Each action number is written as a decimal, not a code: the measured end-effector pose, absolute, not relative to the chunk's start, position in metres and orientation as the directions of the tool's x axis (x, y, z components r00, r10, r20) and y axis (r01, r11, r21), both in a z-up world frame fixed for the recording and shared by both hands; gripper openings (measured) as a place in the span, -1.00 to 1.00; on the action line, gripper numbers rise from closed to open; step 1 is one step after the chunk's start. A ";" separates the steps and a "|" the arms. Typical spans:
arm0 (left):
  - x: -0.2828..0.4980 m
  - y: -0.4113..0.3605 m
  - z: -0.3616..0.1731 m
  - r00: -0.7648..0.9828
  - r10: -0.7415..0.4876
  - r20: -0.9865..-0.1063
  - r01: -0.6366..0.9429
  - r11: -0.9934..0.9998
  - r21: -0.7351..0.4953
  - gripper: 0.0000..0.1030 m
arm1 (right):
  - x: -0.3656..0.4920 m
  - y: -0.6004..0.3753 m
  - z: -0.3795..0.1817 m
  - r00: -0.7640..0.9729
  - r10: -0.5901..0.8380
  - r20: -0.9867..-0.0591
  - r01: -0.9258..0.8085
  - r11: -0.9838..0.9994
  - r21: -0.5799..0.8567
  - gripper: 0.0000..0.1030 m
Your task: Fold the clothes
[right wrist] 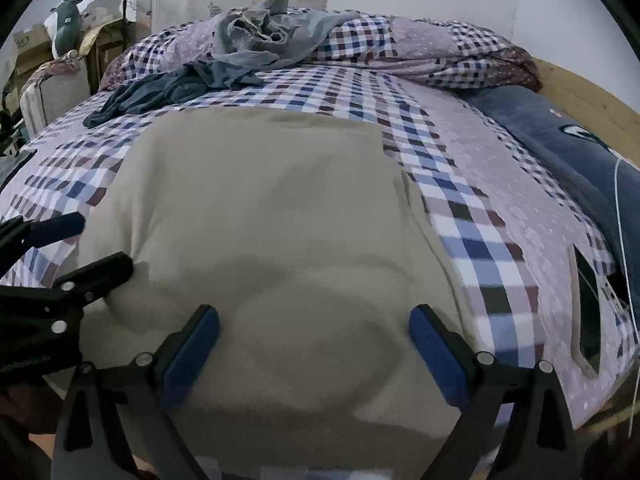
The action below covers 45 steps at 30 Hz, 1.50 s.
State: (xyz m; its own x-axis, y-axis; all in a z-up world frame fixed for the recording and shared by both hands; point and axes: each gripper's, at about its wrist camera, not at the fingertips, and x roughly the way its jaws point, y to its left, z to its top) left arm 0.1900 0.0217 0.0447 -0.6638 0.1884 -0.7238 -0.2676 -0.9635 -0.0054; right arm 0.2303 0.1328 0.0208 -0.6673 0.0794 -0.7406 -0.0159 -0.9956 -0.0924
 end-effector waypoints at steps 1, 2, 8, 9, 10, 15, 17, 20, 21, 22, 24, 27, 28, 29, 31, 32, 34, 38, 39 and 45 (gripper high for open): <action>0.193 0.020 0.045 -0.656 0.194 -0.729 -0.266 -0.964 -0.017 0.64 | 0.234 0.133 0.021 -0.664 0.079 -0.743 -0.020 -0.996 -0.088 0.91; 0.196 0.019 0.044 -0.647 0.200 -0.736 -0.265 -0.964 -0.029 0.64 | 0.237 0.133 0.020 -0.661 0.078 -0.746 -0.024 -0.996 -0.083 0.91; 0.215 0.024 0.042 -0.604 0.196 -0.772 -0.291 -0.957 -0.015 0.64 | 0.254 0.133 0.018 -0.635 0.075 -0.769 -0.035 -0.997 -0.069 0.91; 0.219 0.025 0.041 -0.599 0.191 -0.778 -0.299 -0.954 -0.004 0.64 | 0.257 0.133 0.016 -0.629 0.073 -0.774 -0.033 -0.997 -0.067 0.91; 0.222 0.027 0.041 -0.593 0.186 -0.783 -0.307 -0.952 0.007 0.64 | 0.260 0.133 0.015 -0.622 0.070 -0.780 -0.028 -0.997 -0.068 0.91; 0.235 0.026 0.034 -0.546 0.194 -0.815 -0.335 -0.942 0.000 0.67 | 0.274 0.141 0.014 -0.581 0.054 -0.812 -0.036 -0.999 -0.041 0.91; 0.237 0.021 0.029 -0.518 0.196 -0.832 -0.344 -0.939 -0.007 0.67 | 0.279 0.145 0.021 -0.592 0.063 -0.804 -0.068 -0.997 -0.028 0.91; 0.240 0.016 0.028 -0.495 0.204 -0.845 -0.346 -0.938 -0.023 0.68 | 0.283 0.144 0.037 -0.663 0.047 -0.747 -0.079 -0.997 0.007 0.91; 0.241 0.013 0.028 -0.488 0.207 -0.848 -0.345 -0.938 -0.030 0.68 | 0.283 0.141 0.042 -0.692 0.036 -0.721 -0.069 -0.997 0.016 0.91; 0.242 0.010 0.028 -0.483 0.211 -0.850 -0.338 -0.940 -0.042 0.68 | 0.281 0.137 0.044 -0.708 0.026 -0.706 -0.054 -0.998 0.018 0.91; 0.245 0.003 0.030 -0.474 0.224 -0.851 -0.319 -0.945 -0.071 0.68 | 0.278 0.128 0.048 -0.736 0.006 -0.677 -0.025 -1.000 0.018 0.91; 0.250 -0.008 0.033 -0.462 0.242 -0.853 -0.289 -0.951 -0.114 0.68 | 0.268 0.111 0.045 -0.740 -0.011 -0.673 0.015 -1.000 -0.001 0.91; 0.252 -0.012 0.034 -0.462 0.248 -0.852 -0.276 -0.953 -0.128 0.68 | 0.264 0.106 0.043 -0.737 -0.014 -0.675 0.028 -1.000 -0.010 0.91; 0.253 -0.017 0.036 -0.466 0.255 -0.848 -0.260 -0.955 -0.144 0.68 | 0.260 0.101 0.040 -0.734 -0.016 -0.679 0.039 -0.999 -0.019 0.91; 0.257 -0.028 0.040 -0.477 0.269 -0.837 -0.223 -0.958 -0.181 0.68 | 0.252 0.094 0.030 -0.713 -0.014 -0.701 0.053 -0.998 -0.034 0.91; 0.258 -0.035 0.043 -0.489 0.275 -0.828 -0.203 -0.959 -0.199 0.68 | 0.250 0.091 0.025 -0.697 -0.010 -0.717 0.057 -0.998 -0.041 0.91; 0.259 -0.048 0.049 -0.518 0.284 -0.807 -0.160 -0.959 -0.234 0.68 | 0.251 0.090 0.020 -0.681 -0.010 -0.732 0.072 -0.996 -0.053 0.91; 0.255 -0.078 0.052 -0.553 0.333 -0.764 -0.062 -0.931 -0.361 0.68 | 0.254 0.089 0.013 -0.649 -0.016 -0.761 0.100 -0.993 -0.064 0.91; 0.254 -0.084 0.050 -0.555 0.356 -0.752 -0.042 -0.915 -0.402 0.68 | 0.256 0.090 0.012 -0.643 -0.018 -0.766 0.105 -0.992 -0.065 0.91; 0.247 -0.093 0.047 -0.549 0.500 -0.670 -0.031 -0.813 -0.582 0.67 | 0.267 0.093 0.009 -0.606 -0.028 -0.795 0.133 -0.989 -0.067 0.91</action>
